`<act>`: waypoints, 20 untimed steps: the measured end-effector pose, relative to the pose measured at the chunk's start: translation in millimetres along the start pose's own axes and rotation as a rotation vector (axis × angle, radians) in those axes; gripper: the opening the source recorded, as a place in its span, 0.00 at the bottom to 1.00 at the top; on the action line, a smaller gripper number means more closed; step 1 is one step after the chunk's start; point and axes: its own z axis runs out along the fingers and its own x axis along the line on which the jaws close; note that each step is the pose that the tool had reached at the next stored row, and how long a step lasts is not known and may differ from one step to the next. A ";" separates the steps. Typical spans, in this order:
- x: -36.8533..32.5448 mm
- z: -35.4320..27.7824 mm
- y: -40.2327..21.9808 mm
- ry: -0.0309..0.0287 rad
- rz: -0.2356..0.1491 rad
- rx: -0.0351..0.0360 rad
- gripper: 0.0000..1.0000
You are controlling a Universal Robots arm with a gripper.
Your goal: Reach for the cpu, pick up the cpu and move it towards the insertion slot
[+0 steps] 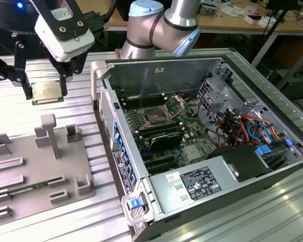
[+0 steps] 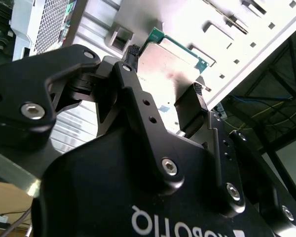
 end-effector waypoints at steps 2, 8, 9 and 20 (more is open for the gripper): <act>-2.6 0.0 0.0 0.0000 0.000 -0.0001 0.55; -12.6 0.1 -0.3 0.0000 0.000 0.0000 0.55; -14.5 0.1 -0.3 0.0000 0.000 0.0000 0.55; -34.1 0.2 -0.7 0.0000 0.000 0.0000 0.55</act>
